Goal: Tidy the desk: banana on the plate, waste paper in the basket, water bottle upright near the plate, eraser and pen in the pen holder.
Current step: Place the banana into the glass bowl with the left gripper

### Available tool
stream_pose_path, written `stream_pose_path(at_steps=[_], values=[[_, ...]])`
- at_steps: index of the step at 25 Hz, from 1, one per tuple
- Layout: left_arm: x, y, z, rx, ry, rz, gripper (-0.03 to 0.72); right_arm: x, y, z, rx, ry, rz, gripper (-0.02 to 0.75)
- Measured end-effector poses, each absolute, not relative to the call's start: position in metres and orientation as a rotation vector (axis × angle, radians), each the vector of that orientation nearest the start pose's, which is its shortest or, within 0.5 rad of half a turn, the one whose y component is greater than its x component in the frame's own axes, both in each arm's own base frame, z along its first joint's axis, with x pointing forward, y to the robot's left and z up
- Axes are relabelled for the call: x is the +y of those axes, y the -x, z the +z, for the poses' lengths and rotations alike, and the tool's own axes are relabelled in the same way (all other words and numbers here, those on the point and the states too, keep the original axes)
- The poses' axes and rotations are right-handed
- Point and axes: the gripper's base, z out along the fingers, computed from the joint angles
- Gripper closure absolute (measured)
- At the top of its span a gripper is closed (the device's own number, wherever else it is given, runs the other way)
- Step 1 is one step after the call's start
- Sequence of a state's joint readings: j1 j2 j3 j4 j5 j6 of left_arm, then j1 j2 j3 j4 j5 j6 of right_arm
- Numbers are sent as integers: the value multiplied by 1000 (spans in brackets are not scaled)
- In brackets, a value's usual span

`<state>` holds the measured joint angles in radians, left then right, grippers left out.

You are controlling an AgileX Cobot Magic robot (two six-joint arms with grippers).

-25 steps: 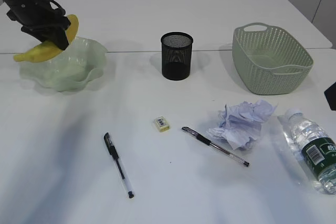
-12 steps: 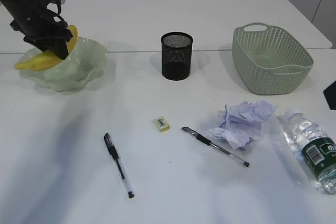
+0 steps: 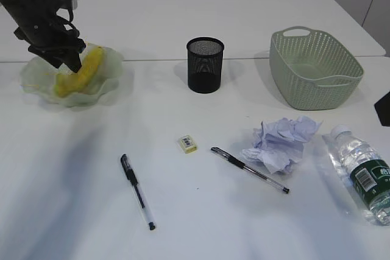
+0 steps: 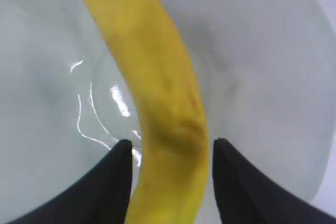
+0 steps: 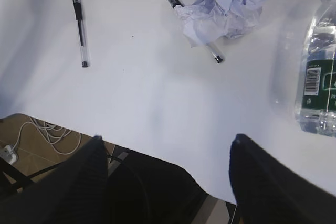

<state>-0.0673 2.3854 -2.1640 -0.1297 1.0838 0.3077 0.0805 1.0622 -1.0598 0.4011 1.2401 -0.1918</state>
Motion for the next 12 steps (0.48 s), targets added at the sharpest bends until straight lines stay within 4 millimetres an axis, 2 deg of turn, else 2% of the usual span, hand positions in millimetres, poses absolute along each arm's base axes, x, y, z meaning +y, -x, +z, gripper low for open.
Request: stream_pose_path(at_steps=[12], values=[[-45, -509, 191, 2792, -439, -130, 269, 48, -177, 355, 2647, 291, 518, 202]])
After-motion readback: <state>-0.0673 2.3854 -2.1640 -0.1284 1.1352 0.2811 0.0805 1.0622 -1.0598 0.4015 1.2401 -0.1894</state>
